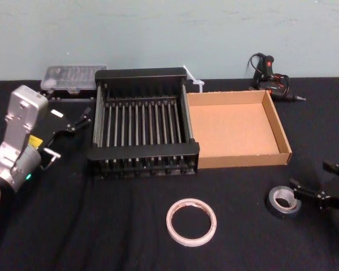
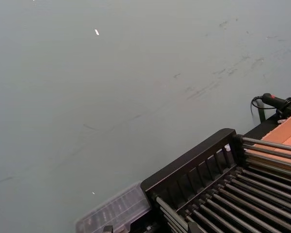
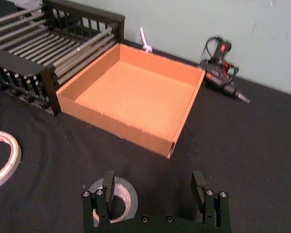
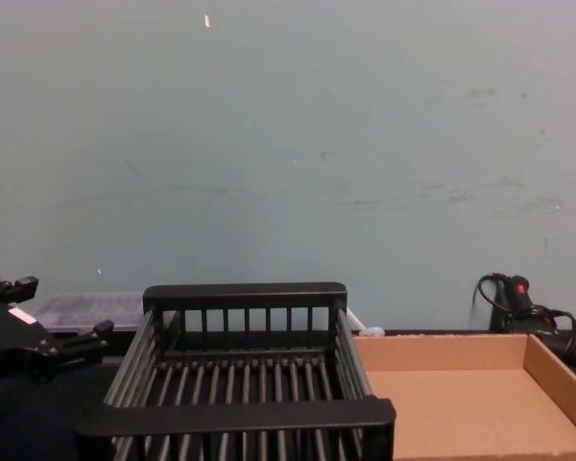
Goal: Pick up the white tape and place it into the black box , Pick up the silver tape and place it into the brown box.
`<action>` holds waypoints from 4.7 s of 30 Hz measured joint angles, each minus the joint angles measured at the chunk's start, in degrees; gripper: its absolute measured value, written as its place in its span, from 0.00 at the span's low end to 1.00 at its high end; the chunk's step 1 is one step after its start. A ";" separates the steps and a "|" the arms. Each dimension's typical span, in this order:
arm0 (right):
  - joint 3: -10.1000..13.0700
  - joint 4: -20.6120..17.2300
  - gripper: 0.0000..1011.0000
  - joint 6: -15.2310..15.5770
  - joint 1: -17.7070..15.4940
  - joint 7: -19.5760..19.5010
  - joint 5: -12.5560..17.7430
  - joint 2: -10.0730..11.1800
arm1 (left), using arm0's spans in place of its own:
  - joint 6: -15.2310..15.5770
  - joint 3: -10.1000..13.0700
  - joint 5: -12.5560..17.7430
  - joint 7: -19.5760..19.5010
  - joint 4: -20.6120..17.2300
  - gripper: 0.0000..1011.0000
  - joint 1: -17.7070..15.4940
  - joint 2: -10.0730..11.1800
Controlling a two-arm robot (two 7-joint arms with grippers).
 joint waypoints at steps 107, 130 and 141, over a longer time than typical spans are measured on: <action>1.62 7.06 0.14 4.09 2.96 9.56 -6.60 -9.39 | 0.00 0.00 0.00 0.00 0.00 0.99 0.00 0.00; 3.52 6.14 0.14 -1.16 1.55 10.85 -7.46 -10.90 | 0.00 0.00 0.00 0.00 0.00 0.99 0.00 0.00; 4.79 5.87 0.14 -5.50 1.59 10.78 -7.82 -12.95 | 0.00 0.00 0.00 0.00 0.00 0.99 0.00 0.00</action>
